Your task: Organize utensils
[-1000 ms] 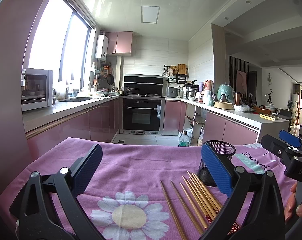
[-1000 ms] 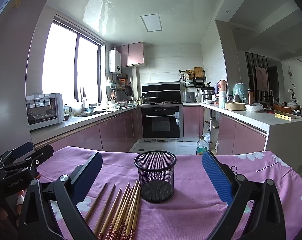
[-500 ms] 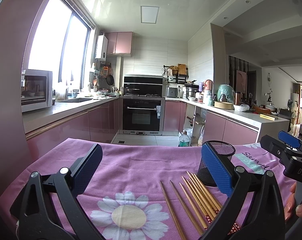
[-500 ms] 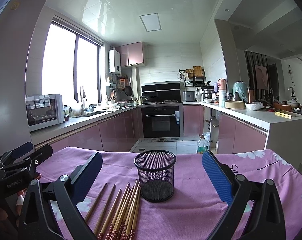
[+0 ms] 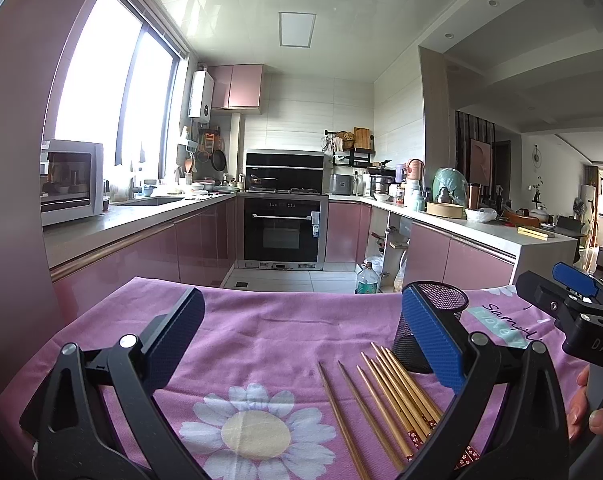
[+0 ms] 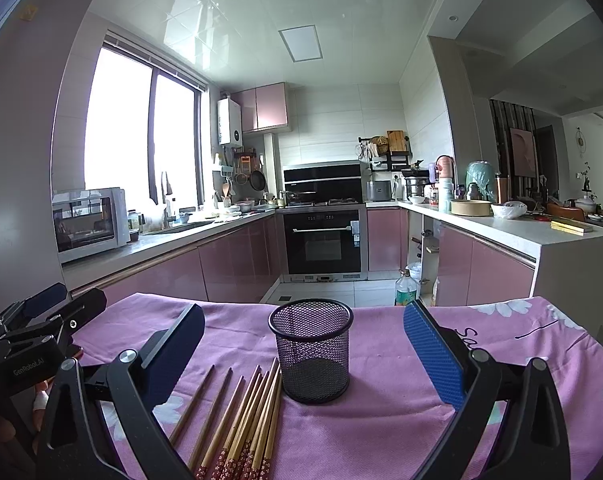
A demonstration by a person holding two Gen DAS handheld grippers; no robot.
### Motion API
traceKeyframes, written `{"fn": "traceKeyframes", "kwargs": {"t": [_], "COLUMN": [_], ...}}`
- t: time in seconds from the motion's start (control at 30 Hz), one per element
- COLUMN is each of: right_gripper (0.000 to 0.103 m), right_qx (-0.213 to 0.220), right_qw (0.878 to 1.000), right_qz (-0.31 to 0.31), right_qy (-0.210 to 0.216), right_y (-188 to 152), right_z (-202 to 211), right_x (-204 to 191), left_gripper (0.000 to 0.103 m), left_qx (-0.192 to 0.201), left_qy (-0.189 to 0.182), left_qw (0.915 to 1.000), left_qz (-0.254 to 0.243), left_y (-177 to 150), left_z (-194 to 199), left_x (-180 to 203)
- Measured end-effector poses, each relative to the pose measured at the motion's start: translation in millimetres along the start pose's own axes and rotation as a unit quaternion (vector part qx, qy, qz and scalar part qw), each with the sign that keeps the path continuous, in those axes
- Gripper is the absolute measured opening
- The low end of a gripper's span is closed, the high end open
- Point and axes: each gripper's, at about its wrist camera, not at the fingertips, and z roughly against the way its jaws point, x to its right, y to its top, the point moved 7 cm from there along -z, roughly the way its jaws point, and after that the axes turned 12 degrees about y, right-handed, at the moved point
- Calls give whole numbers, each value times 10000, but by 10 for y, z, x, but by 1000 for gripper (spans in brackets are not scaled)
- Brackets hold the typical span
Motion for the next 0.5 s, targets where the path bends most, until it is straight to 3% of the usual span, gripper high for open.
{"fn": "traceKeyframes", "kwargs": {"t": [0.5], "right_gripper": [96], "right_qx": [-26], "right_qw": [10000], "right_qz": [-80], "right_qy": [31], "right_y": [-15], "right_z": [-25], "right_x": [-8], "left_gripper": [97], "left_qx": [-4], "left_qy": [-4], "left_qw": [10000], "left_qz": [-16], "left_y": [1], "left_z": [8], "left_x": [22]}}
